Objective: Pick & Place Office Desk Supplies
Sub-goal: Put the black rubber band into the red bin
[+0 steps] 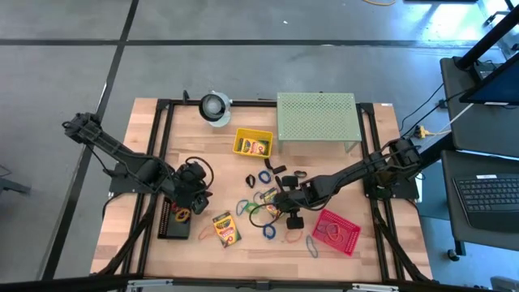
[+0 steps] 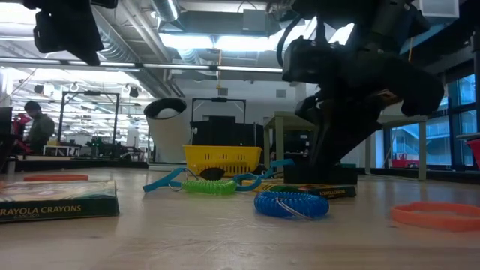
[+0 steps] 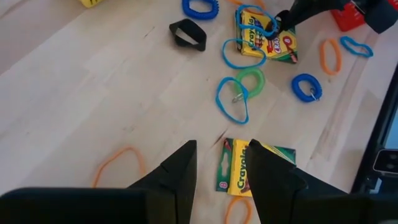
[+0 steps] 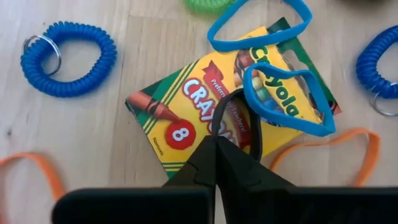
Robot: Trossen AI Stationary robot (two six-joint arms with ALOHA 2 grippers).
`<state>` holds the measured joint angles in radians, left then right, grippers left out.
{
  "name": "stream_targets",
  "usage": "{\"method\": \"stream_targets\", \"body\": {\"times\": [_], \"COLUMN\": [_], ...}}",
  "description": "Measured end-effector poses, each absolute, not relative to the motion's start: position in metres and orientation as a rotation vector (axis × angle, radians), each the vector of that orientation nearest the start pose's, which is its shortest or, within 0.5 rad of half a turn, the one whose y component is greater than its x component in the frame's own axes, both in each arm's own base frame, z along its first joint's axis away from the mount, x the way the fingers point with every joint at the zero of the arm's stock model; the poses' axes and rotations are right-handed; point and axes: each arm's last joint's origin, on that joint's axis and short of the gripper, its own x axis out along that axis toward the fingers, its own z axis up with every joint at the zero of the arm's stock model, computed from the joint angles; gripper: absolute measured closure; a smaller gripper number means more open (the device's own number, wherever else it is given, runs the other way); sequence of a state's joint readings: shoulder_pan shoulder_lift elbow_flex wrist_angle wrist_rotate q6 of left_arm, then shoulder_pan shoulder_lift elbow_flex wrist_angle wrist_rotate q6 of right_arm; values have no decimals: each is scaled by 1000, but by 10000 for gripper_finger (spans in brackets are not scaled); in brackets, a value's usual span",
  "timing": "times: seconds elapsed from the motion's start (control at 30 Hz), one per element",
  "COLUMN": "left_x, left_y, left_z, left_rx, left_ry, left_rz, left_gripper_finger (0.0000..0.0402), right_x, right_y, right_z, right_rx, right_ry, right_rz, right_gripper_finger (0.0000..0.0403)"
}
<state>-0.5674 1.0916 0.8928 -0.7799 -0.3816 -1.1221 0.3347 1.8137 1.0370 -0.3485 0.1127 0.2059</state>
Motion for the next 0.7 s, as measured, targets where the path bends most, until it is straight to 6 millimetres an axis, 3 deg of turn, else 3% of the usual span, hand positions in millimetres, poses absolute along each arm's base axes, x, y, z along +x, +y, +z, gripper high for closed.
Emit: {"method": "stream_targets", "body": {"times": [0.13,0.53,0.7], "left_x": [177,177,177], "left_y": [-100,-100,-100], "left_z": [270,270,270], "left_rx": [-603,-603,-608], "left_ry": [842,843,843], "left_rz": [316,315,317], "left_gripper_finger": [272,272,272], "right_x": [325,339,334], "right_y": [114,136,136], "right_z": [149,197,206], "right_rx": [-41,-86,-88], "right_ry": [1126,1118,1212], "right_rz": [98,159,127], "right_gripper_finger": [401,402,402]}}
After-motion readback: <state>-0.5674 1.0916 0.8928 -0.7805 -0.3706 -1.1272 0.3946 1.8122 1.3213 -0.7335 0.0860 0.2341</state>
